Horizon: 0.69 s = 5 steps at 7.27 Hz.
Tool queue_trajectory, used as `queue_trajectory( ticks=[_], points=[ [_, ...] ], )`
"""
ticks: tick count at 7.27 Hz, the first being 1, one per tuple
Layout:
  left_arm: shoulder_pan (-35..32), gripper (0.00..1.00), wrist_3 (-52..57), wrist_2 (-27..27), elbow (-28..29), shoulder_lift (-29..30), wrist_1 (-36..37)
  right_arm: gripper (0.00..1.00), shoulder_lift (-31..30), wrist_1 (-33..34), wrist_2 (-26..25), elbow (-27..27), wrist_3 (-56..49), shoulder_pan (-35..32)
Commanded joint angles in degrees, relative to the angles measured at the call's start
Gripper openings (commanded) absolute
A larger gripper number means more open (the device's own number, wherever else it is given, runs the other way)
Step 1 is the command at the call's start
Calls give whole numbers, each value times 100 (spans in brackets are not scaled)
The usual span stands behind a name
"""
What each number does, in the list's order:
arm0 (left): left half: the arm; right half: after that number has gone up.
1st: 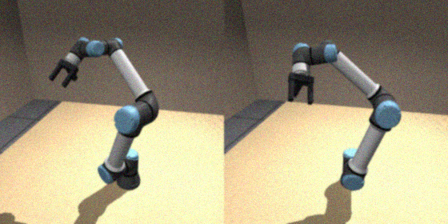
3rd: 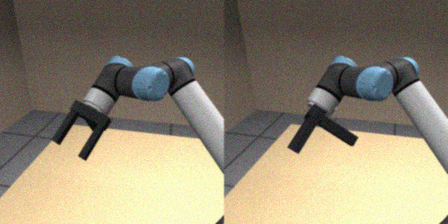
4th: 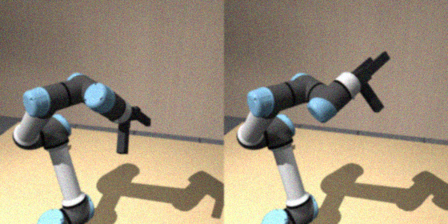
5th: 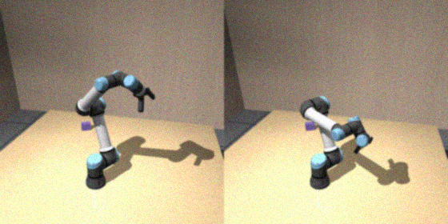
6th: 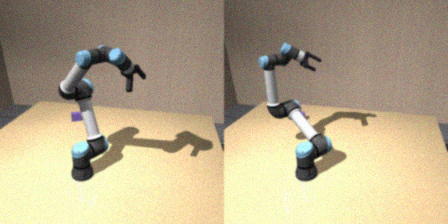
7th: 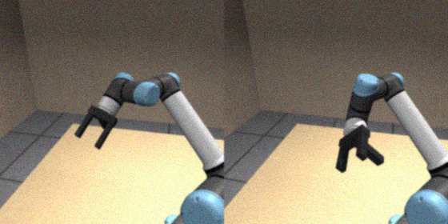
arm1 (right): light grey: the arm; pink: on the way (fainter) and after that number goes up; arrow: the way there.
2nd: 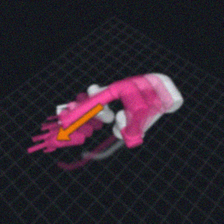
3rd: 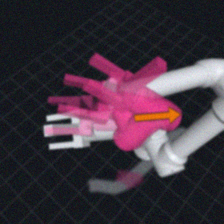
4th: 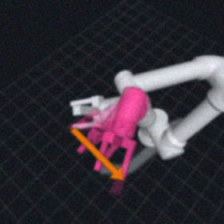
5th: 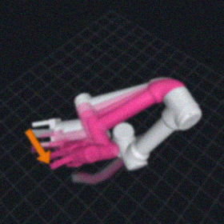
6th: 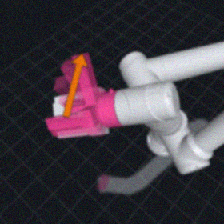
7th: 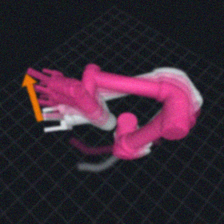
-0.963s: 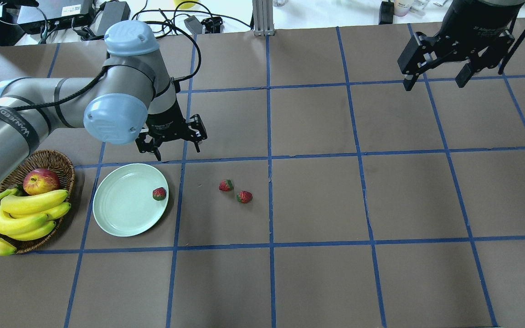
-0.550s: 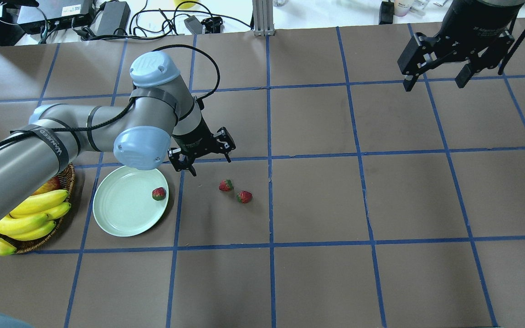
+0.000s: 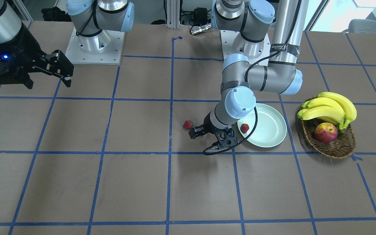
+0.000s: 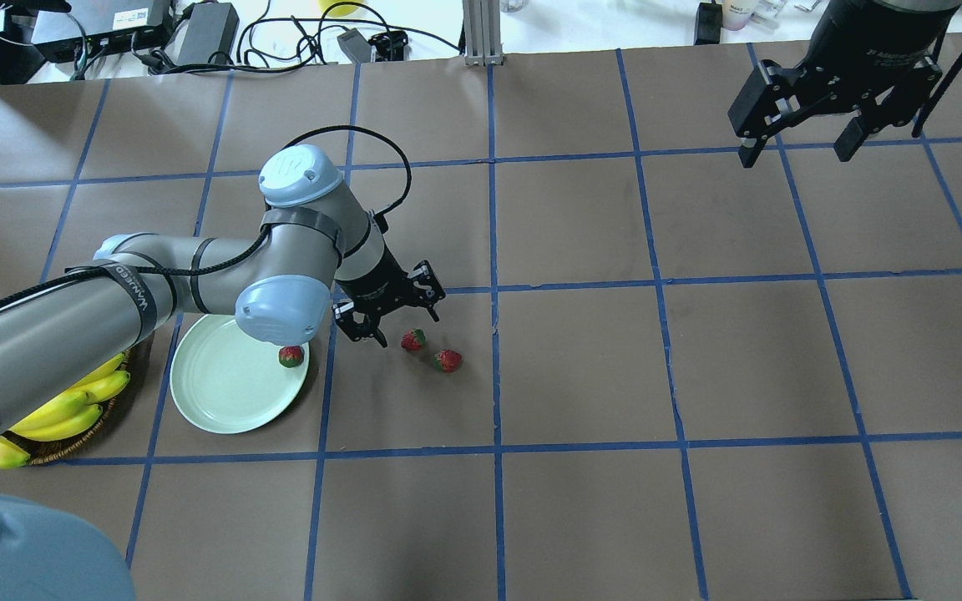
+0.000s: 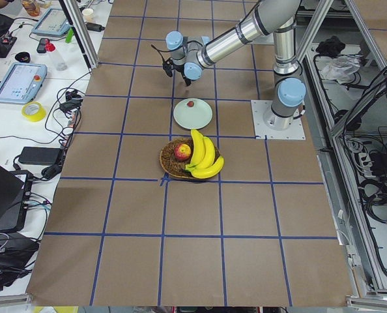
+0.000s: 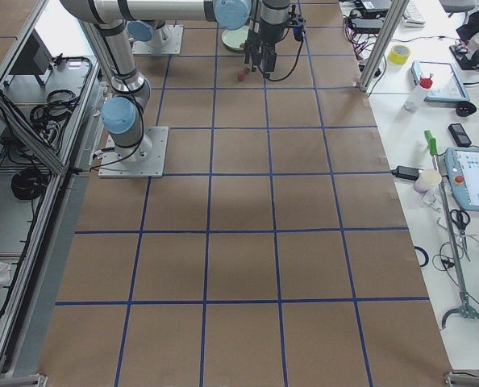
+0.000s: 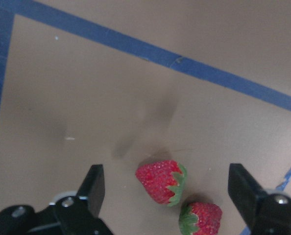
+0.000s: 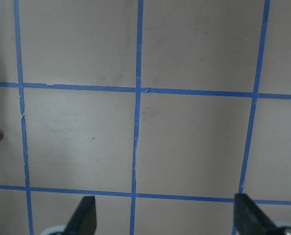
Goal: Collect all strawberries into plate
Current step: 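Reach the left gripper back and grasp a second strawberry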
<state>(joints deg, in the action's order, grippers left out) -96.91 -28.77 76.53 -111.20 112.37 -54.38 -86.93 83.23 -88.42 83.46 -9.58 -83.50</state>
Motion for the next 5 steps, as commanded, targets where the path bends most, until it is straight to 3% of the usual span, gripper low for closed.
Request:
queue_trajectory(
  ticks=[1,2,5],
  points=[
    [-3,20,-58,-33,-7,22,-29,100,0,0,0,4,0,0],
    [-3,0,-58,-16,-7,22,-38,100,0,0,0,4,0,0],
    [14,0,56,46,98,-187,-29,100,0,0,0,4,0,0]
  ],
)
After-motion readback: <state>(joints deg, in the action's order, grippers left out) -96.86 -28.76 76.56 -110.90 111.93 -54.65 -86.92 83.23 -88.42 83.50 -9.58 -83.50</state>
